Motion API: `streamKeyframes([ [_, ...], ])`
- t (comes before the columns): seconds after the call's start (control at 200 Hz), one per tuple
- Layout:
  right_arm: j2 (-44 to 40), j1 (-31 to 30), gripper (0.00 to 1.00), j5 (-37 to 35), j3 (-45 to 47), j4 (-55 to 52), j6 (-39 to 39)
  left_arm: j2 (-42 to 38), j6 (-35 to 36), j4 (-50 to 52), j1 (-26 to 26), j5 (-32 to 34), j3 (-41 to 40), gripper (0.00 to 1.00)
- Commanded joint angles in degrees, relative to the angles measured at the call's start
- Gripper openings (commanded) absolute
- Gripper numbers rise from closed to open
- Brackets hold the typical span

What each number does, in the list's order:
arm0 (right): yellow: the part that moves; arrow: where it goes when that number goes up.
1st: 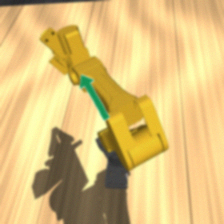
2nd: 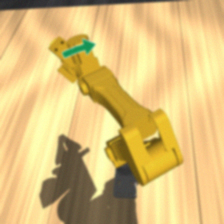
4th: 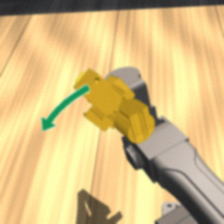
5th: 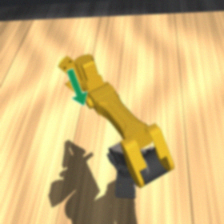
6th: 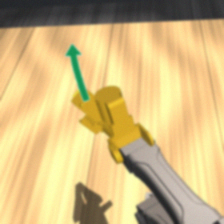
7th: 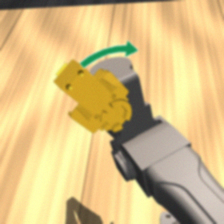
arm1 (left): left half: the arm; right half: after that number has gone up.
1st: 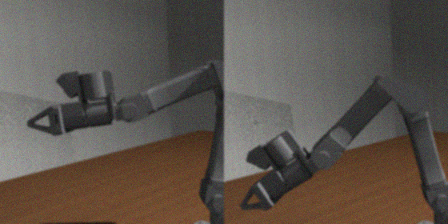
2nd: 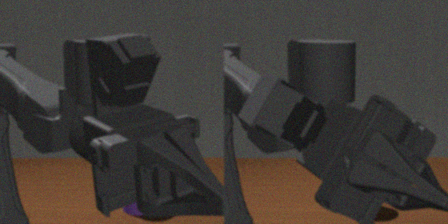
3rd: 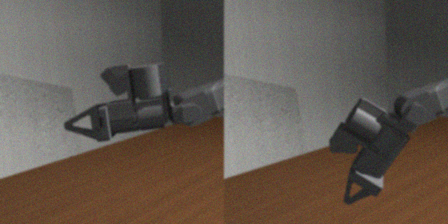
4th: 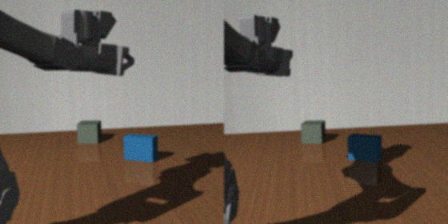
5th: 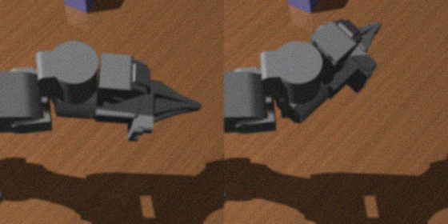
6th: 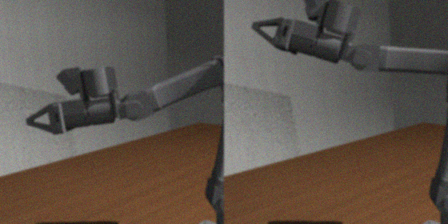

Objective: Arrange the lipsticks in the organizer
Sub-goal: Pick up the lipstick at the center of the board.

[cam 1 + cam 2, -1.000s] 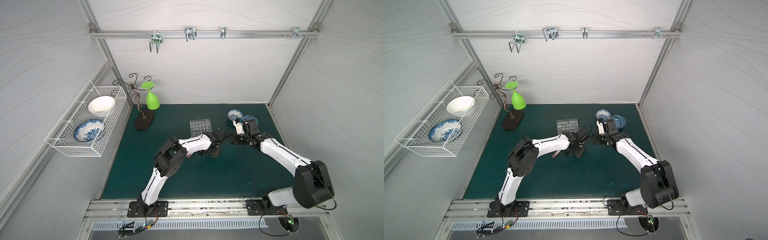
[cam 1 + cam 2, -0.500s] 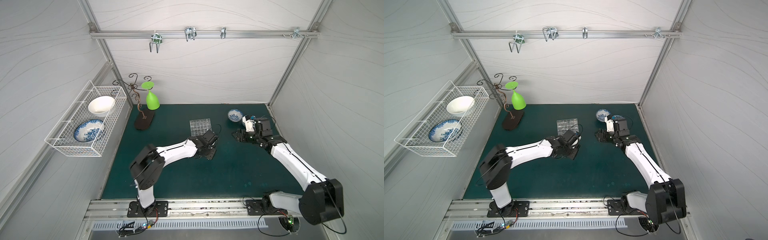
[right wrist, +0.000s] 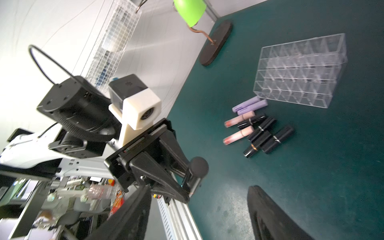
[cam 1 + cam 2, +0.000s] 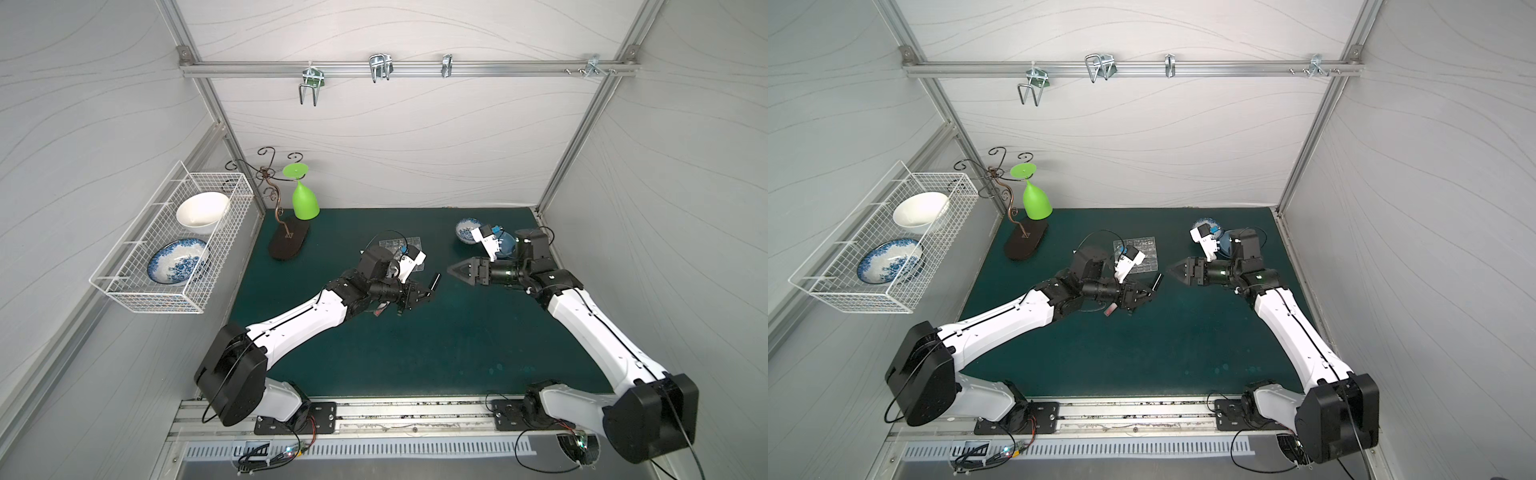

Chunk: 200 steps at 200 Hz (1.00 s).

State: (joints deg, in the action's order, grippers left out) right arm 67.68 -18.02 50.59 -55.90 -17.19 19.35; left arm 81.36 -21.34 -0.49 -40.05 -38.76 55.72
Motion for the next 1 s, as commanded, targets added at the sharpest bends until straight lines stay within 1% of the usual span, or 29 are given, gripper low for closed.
streamKeyframes([
  [0.0,1.7,-2.0,0.76,5.6,-1.5,2.1,0.2,-0.4,-2.7,-8.1,0.1,-8.4,0.6,0.19],
  [0.055,2.8,-2.3,0.74,6.1,-1.4,2.6,0.5,-0.3,-2.9,-8.2,0.1,-9.0,0.7,0.19],
  [0.105,3.5,-2.6,0.7,6.8,-1.4,3.5,1.1,-0.5,-2.9,-8.3,0.1,-9.5,0.7,0.19],
  [0.24,3.6,-3.6,0.57,8.1,-1.6,4.5,1.6,-0.8,-2.5,-7.4,0.1,-9.6,0.8,0.19],
  [0.26,3.4,-3.6,0.54,8.2,-1.6,4.4,1.7,-0.8,-2.4,-7.3,0.1,-9.6,0.8,0.19],
  [0.355,2.8,-3.6,0.45,8.0,-1.9,3.1,0.9,-0.8,-2.0,-6.8,0.1,-9.4,0.8,0.19],
  [0.45,2.1,-3.6,0.43,7.8,-2.2,2.0,0.4,-1.0,-1.7,-6.4,0.1,-8.9,0.8,0.19],
  [0.635,1.1,-3.6,0.44,7.6,-2.0,1.1,0.2,-2.2,-1.2,-5.5,0.7,-8.3,0.4,0.18],
  [0.74,1.3,-3.6,0.36,7.6,-2.4,1.0,0.4,-2.5,-1.2,-5.5,0.9,-8.3,0.2,0.18],
  [0.83,1.4,-3.7,0.26,7.4,-2.5,1.3,0.7,-2.4,-0.6,-4.3,0.9,-8.0,0.5,0.25],
  [0.935,1.5,-3.8,0.18,6.4,-2.6,1.4,0.8,-2.8,0.1,-3.2,0.9,-6.5,0.6,0.29],
  [0.956,1.4,-3.8,0.17,6.1,-2.6,1.3,0.8,-2.9,0.2,-3.1,1.0,-6.1,0.6,0.31],
  [0.996,1.5,-3.8,0.17,5.1,-2.9,1.1,0.6,-3.3,0.5,-2.5,1.0,-4.7,0.5,0.41],
])
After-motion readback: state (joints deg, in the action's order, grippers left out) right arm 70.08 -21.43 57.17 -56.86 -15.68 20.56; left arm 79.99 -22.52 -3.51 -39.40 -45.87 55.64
